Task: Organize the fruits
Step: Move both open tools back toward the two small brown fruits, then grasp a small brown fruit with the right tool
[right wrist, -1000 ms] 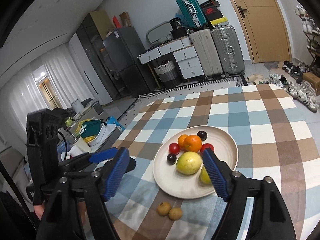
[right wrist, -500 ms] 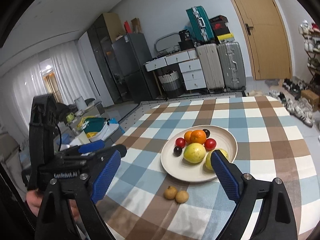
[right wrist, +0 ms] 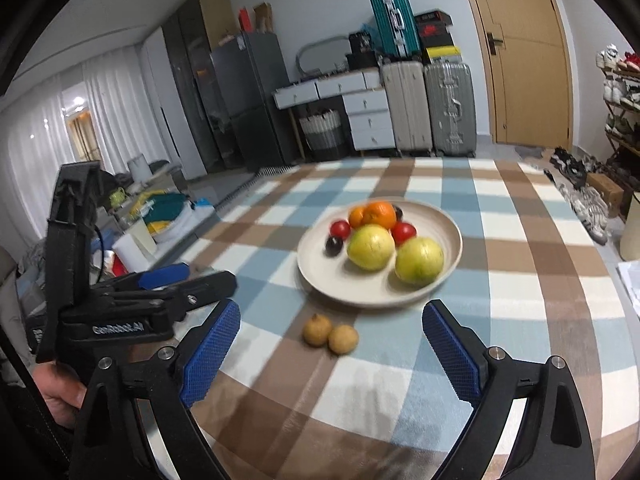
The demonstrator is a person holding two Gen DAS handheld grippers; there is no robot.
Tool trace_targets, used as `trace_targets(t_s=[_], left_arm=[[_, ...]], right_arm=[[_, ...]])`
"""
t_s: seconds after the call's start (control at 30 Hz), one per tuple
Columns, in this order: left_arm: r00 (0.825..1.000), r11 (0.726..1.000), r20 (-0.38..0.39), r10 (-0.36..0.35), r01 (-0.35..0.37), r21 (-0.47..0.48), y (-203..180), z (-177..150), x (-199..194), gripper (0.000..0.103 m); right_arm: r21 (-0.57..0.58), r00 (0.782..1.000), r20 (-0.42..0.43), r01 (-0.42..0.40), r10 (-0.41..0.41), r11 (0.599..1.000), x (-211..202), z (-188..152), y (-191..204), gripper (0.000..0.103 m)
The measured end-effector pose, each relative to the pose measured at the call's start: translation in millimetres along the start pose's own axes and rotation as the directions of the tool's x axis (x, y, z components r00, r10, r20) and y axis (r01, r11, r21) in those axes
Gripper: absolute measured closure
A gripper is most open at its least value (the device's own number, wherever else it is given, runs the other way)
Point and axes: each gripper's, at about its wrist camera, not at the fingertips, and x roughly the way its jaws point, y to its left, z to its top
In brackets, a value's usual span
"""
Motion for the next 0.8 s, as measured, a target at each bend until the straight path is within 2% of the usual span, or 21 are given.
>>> trace_targets(t_s=[0.1, 0.4, 0.47, 0.53, 0.8], left_arm=[[1.000, 1.000, -0.023, -0.010, 0.010, -0.012, 6.2, -5.1, 11.3, 0.001], [0.997, 0.998, -0.062, -0.052, 0.050, -0.035, 16.6, -11.0, 34.7, 0.001], [0.996, 0.998, -0.068, -0.052, 0.049, -0.037, 20.2, -10.1, 39.3, 0.001], [0.996, 0.998, -0.068, -0.052, 0.048, -0.046, 24.4, -8.4, 41.8, 0.001], [0.994, 0.996, -0.087, -0.071, 0.065, -0.067, 31.8, -2.9, 53.0, 0.001]], right_arm=[[0.007, 0.999, -0.041, 0.020, -0.019, 1.000, 13.2, -5.3, -5.8, 0.009], [0.027, 0.993, -0.117, 0.015, -0.011, 1.000, 39.7, -15.7, -17.9, 0.009], [0.034, 0.990, -0.139, 0.015, -0.010, 0.999, 45.0, -17.1, -19.8, 0.011], [0.028, 0.988, -0.151, 0.014, -0.009, 1.000, 50.0, -17.2, -20.9, 0.020], [-0.027, 0.981, -0.191, 0.018, -0.022, 0.999, 63.9, -17.3, -14.6, 0.027]])
